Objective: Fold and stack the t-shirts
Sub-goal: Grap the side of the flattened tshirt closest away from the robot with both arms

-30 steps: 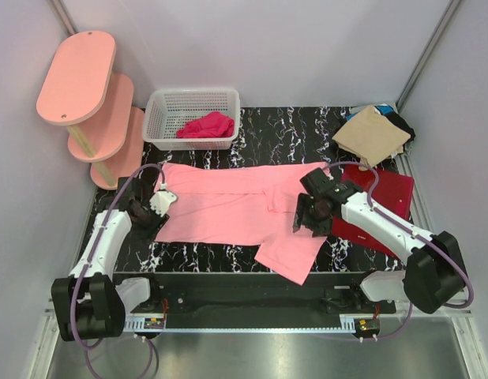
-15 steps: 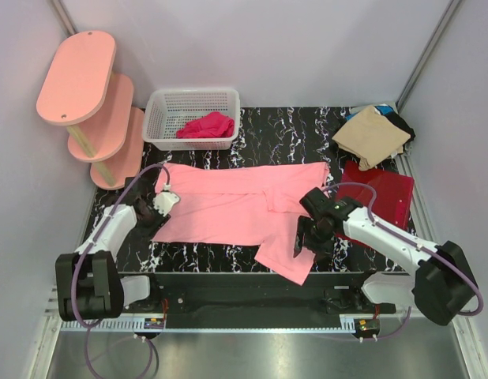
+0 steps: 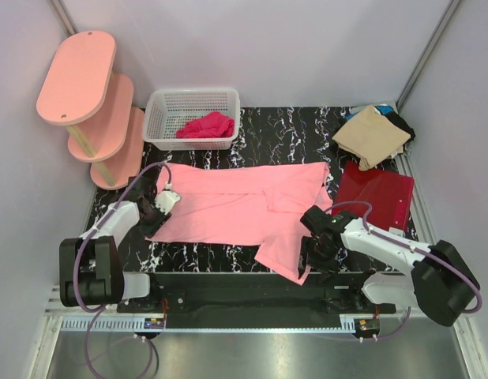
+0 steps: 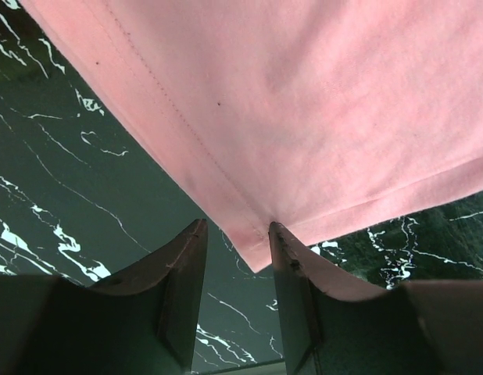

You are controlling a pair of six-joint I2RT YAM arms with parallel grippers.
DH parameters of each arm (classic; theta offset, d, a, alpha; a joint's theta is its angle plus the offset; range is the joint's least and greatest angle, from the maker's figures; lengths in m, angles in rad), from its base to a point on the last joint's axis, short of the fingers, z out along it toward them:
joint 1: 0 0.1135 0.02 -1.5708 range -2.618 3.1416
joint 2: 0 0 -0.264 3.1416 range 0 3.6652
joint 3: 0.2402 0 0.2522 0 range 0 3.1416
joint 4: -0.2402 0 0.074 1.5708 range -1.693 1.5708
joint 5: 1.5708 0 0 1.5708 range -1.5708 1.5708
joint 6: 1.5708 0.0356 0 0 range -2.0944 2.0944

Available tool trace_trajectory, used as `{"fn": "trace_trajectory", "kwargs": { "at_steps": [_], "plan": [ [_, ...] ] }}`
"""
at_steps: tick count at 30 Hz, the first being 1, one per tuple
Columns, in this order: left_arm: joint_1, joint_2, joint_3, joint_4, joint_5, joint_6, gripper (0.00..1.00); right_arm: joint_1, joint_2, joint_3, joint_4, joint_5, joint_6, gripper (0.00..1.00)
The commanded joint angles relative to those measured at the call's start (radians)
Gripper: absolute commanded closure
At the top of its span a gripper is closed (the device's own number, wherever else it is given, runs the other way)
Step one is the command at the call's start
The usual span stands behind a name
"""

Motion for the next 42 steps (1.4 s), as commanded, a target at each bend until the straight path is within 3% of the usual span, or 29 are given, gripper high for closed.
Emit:
{"fn": "trace_trajectory", "kwargs": {
  "at_steps": [1, 11, 15, 23, 27, 38, 42],
  "plan": [
    [0.009, 0.008, 0.009, 0.051, -0.010, -0.002, 0.58, 0.026, 0.096, -0.009, 0.107, -0.033, -0.001, 0.30],
    [0.023, 0.002, -0.007, 0.062, -0.006, 0.007, 0.58, 0.052, 0.233, -0.001, 0.217, -0.013, -0.004, 0.37],
    [0.024, 0.011, -0.005, 0.069, -0.006, 0.010, 0.59, 0.054, 0.253, 0.008, 0.236, -0.007, 0.005, 0.48],
    [0.029, 0.039, -0.005, 0.091, -0.007, 0.007, 0.60, 0.058, 0.185, 0.045, 0.170, 0.030, 0.011, 0.78],
    [0.040, 0.016, -0.014, 0.092, -0.010, 0.015, 0.39, 0.058, 0.119, 0.059, 0.110, 0.053, 0.024, 0.80],
    [0.041, 0.079, 0.015, 0.079, -0.001, 0.003, 0.38, 0.058, 0.122, 0.070, 0.119, 0.055, 0.004, 0.84],
    [0.041, 0.080, 0.061, -0.022, 0.057, -0.022, 0.38, 0.058, 0.115, 0.070, 0.118, 0.055, -0.006, 0.83]
  ]
}}
